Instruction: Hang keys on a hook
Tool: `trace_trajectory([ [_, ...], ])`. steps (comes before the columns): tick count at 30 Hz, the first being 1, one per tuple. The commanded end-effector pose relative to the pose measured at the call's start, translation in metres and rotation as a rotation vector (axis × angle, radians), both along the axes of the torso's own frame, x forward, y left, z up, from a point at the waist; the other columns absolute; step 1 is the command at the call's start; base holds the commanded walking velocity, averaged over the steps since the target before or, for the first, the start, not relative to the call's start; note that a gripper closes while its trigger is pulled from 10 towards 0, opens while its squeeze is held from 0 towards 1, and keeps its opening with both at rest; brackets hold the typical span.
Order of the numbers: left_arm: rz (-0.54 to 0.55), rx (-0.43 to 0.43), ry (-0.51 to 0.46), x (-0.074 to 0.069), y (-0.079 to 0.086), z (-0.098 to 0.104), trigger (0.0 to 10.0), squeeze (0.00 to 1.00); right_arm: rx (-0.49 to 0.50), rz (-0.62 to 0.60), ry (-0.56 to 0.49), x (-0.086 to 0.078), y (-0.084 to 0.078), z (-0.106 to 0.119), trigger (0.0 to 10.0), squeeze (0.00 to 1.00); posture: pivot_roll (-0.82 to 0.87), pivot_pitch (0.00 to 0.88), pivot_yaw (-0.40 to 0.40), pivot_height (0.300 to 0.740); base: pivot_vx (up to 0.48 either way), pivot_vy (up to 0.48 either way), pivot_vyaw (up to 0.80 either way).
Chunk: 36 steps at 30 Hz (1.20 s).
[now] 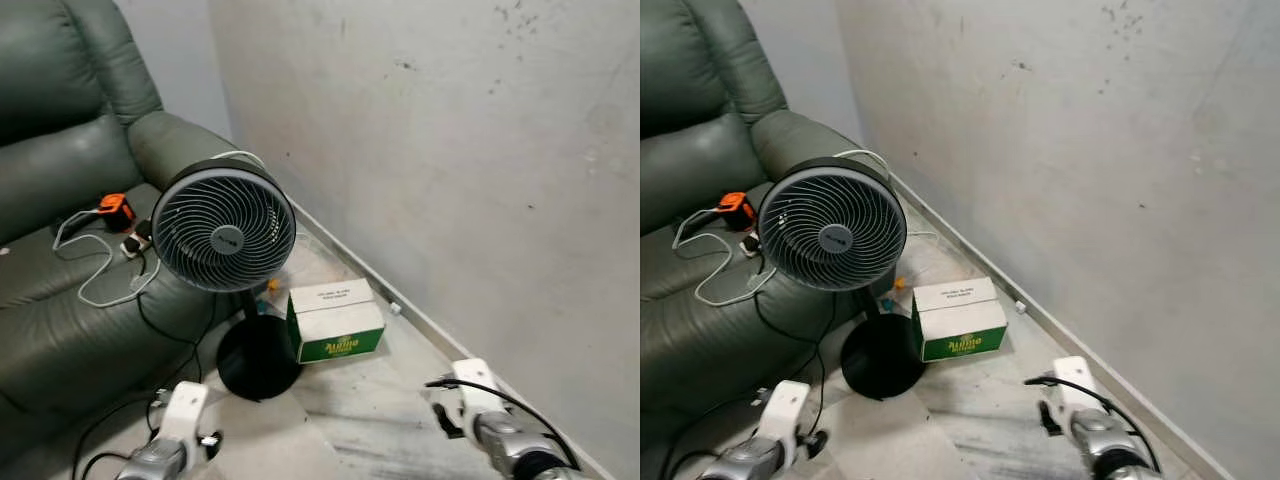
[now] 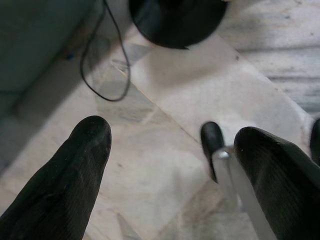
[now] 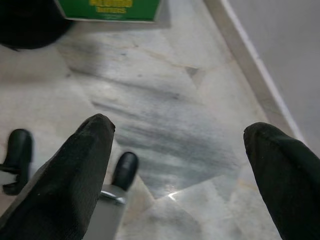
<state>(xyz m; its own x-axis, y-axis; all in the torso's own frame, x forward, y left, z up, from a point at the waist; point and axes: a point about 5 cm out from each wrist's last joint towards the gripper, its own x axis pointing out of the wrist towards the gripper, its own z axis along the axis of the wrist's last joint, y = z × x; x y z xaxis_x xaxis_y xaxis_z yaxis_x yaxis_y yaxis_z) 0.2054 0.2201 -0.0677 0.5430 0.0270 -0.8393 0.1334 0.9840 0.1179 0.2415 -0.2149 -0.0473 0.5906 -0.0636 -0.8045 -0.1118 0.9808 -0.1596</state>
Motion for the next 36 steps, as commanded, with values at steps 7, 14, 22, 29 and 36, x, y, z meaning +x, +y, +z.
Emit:
trace_trajectory([
  [7,-0.017,-0.008,-0.001,0.0015,-0.0047,-0.0001,10.0,0.00,-0.021,0.009,0.017,-0.0036,-0.0069,-0.0009,10.0,0.00,-0.02,0.055,0.018,0.740,0.000,0.000,0.00],
  [14,-0.032,-0.002,0.002,0.0020,-0.0051,0.0001,10.0,0.00,-0.034,0.049,0.019,-0.0024,-0.0070,0.0001,10.0,0.00,-0.01,0.059,0.016,0.740,0.000,0.000,0.09],
  [22,-0.047,0.010,0.013,0.0017,-0.0052,-0.0002,10.0,0.00,-0.040,0.059,0.022,-0.0024,-0.0074,0.0003,10.0,0.00,-0.01,0.057,0.015,0.740,0.000,0.000,0.80],
  [29,-0.047,0.009,0.014,0.0018,-0.0056,-0.0002,10.0,0.00,-0.034,0.050,0.012,-0.0022,-0.0077,0.0005,10.0,0.00,-0.01,0.054,0.013,0.740,0.000,0.000,0.46],
  [36,-0.042,0.008,0.007,0.0023,-0.0060,0.0000,10.0,0.00,-0.033,0.023,0.014,-0.0029,-0.0084,0.0000,10.0,0.00,-0.01,0.048,0.012,0.740,0.000,0.000,0.00],
])
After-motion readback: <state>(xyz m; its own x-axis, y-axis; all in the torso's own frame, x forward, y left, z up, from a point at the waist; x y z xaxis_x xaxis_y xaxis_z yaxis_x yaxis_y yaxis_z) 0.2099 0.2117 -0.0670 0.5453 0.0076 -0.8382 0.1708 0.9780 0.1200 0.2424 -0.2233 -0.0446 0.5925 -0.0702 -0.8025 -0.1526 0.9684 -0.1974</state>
